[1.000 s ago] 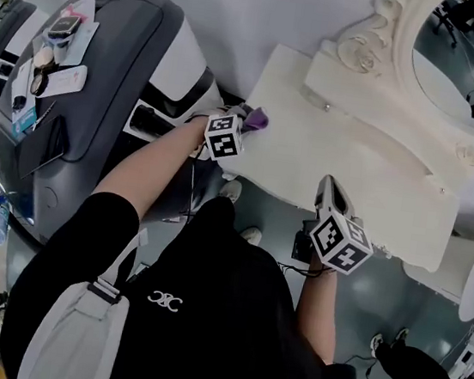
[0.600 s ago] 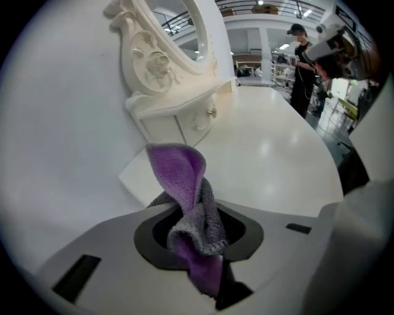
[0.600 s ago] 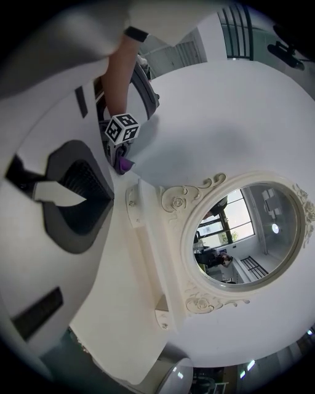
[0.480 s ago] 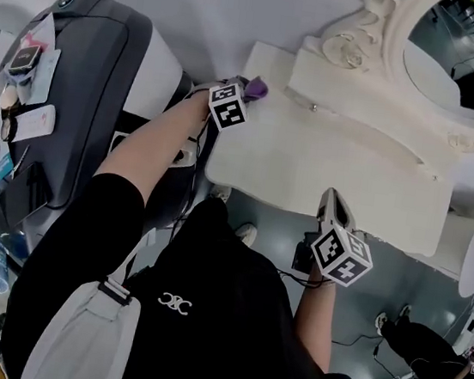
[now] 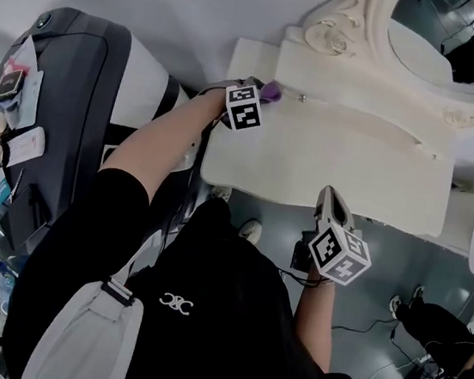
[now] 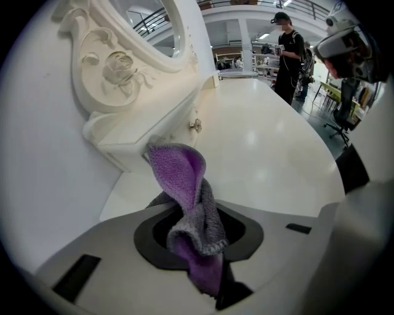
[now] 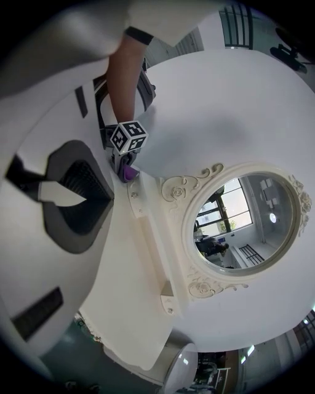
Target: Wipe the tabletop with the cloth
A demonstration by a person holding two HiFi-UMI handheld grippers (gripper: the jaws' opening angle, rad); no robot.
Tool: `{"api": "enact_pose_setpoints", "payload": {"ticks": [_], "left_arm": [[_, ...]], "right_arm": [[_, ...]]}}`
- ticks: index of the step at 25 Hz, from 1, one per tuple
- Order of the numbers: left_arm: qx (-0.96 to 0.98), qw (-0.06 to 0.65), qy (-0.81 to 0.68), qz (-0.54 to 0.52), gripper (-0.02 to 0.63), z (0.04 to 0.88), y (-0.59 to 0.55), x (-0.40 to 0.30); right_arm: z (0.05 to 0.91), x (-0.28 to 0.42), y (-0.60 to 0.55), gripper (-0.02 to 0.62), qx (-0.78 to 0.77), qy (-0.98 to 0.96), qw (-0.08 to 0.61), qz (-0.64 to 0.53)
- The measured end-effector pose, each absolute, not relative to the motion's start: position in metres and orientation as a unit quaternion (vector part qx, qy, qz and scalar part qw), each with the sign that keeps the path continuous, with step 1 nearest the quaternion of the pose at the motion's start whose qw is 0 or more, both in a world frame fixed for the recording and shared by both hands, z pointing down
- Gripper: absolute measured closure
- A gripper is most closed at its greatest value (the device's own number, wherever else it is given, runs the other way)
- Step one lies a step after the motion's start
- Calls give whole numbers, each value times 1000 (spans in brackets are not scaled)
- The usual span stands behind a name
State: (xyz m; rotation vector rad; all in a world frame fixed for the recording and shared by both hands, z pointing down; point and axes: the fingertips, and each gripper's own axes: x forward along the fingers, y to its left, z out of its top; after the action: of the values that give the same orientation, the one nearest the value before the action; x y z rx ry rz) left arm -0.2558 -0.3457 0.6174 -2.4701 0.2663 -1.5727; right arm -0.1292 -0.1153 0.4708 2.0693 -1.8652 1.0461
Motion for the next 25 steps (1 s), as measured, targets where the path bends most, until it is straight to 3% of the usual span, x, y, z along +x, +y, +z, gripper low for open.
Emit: {"api": "enact_pose_setpoints", "payload": {"ticks": [9, 25], "left_arm": [[-840, 143, 72, -519, 509, 619, -324, -187], [-843, 122, 57, -521, 511, 617, -269, -192]], "right_arm": [[470, -93, -77, 583, 730, -581, 62, 355], [480, -62, -45, 583, 713, -593, 30, 373]]}}
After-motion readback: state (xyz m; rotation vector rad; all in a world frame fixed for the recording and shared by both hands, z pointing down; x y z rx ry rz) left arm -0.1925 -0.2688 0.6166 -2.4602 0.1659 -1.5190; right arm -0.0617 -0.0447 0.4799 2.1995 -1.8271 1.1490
